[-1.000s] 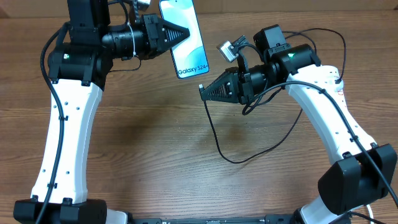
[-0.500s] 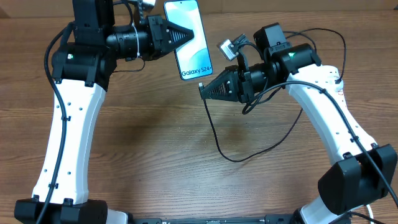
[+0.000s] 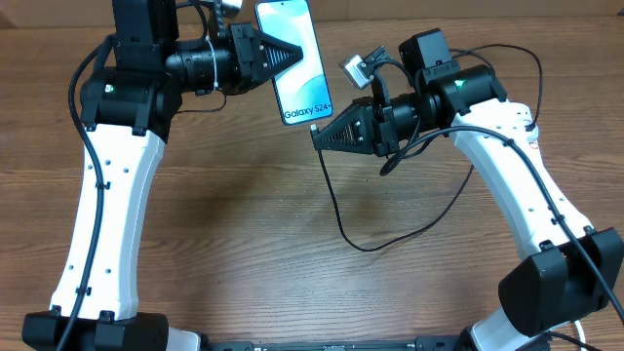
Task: Plug charger to phone and switch on socket
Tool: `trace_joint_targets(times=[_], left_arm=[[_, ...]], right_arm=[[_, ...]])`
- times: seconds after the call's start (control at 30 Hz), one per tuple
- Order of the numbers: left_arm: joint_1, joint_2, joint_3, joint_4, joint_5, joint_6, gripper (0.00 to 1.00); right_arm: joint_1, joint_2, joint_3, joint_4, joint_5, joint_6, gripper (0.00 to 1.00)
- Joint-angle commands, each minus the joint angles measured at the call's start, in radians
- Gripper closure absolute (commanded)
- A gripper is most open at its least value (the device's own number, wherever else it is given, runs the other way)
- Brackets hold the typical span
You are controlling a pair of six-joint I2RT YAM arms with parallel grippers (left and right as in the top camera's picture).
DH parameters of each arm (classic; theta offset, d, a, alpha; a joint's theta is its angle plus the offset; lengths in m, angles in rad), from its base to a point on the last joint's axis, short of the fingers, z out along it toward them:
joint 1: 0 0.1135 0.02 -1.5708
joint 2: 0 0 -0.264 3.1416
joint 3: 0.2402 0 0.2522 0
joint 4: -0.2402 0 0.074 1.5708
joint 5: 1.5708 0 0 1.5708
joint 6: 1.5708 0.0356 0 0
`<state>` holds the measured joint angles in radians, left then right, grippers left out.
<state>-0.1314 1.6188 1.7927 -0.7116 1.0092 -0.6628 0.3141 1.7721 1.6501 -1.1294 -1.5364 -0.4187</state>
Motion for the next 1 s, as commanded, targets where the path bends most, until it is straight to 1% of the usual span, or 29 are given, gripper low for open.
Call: trace_joint_targets(times=[0.0, 0.3, 0.6, 0.87, 0.97], left_arm=[[-0.008, -0.020, 0.016, 0.013, 0.024, -0.025, 0.96], [-0.008, -0.020, 0.016, 0.013, 0.025, -0.024, 0.96], [-0.008, -0.020, 0.016, 0.013, 0.037, -0.017, 0.96], [-0.008, -0.020, 0.016, 0.012, 0.039, -0.010, 0.96], [-0.008, -0.020, 0.016, 0.012, 0.053, 0.011, 0.96]], right_arm=[[0.001, 0.000, 0.028, 0.003, -0.033, 0.004, 0.96], [0.001, 0.000, 0.028, 0.015, -0.033, 0.006, 0.96], [0.001, 0.000, 0.028, 0.113, -0.033, 0.119, 0.96], [0.001, 0.000, 0.028, 0.116, -0.033, 0.132, 0.96], [-0.001, 0.000, 0.028, 0.115, -0.033, 0.132, 0.96]])
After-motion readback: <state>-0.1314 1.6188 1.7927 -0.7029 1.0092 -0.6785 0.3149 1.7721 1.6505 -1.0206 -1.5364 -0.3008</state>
